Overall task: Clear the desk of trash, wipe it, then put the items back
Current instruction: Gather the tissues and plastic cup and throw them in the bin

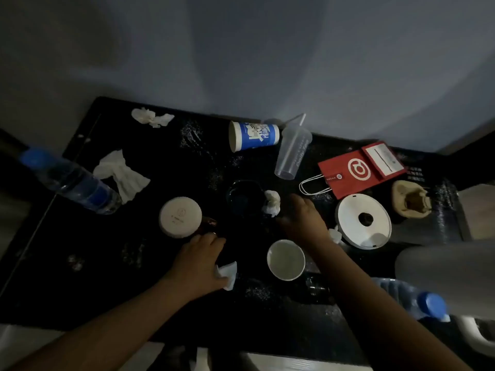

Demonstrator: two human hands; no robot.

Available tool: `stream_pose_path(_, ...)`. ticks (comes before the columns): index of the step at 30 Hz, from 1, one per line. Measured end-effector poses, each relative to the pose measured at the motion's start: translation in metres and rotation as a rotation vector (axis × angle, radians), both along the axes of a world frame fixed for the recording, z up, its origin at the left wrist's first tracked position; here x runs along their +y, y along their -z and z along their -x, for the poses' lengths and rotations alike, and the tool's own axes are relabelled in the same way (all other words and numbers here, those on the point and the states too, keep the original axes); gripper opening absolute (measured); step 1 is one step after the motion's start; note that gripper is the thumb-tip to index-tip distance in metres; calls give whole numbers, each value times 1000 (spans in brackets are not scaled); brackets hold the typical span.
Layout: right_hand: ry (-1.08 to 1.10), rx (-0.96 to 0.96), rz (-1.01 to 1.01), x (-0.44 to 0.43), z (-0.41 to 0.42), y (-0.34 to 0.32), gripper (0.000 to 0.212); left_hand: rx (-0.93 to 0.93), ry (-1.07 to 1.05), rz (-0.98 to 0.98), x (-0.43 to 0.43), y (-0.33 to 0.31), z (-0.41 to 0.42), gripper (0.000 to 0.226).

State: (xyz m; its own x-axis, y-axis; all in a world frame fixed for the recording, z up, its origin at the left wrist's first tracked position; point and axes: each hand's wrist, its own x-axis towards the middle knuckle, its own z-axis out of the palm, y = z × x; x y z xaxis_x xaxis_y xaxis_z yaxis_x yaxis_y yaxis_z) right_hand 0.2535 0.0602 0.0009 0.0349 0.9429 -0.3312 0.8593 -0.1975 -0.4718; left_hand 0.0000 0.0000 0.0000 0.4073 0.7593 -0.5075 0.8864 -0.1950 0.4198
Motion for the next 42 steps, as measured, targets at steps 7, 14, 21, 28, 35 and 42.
stream_pose_path(7,-79,49,52,24,1,22,52,84,-34,123,4,23,-6,87)
stream_pose_path(14,-125,44,84,38,7,34,77,72,-99,146,4,27,-10,67)
stream_pose_path(21,-179,-51,95,46,7,48,48,28,-151,214,6,21,-11,54)
stream_pose_path(28,-55,5,28,42,2,41,14,-60,-174,105,4,9,-10,38)
stream_pose_path(35,-1,85,-96,39,-3,9,24,-283,-390,82,14,-23,7,31)
stream_pose_path(42,57,177,-149,45,15,-26,21,-392,-611,-98,52,-68,47,21)
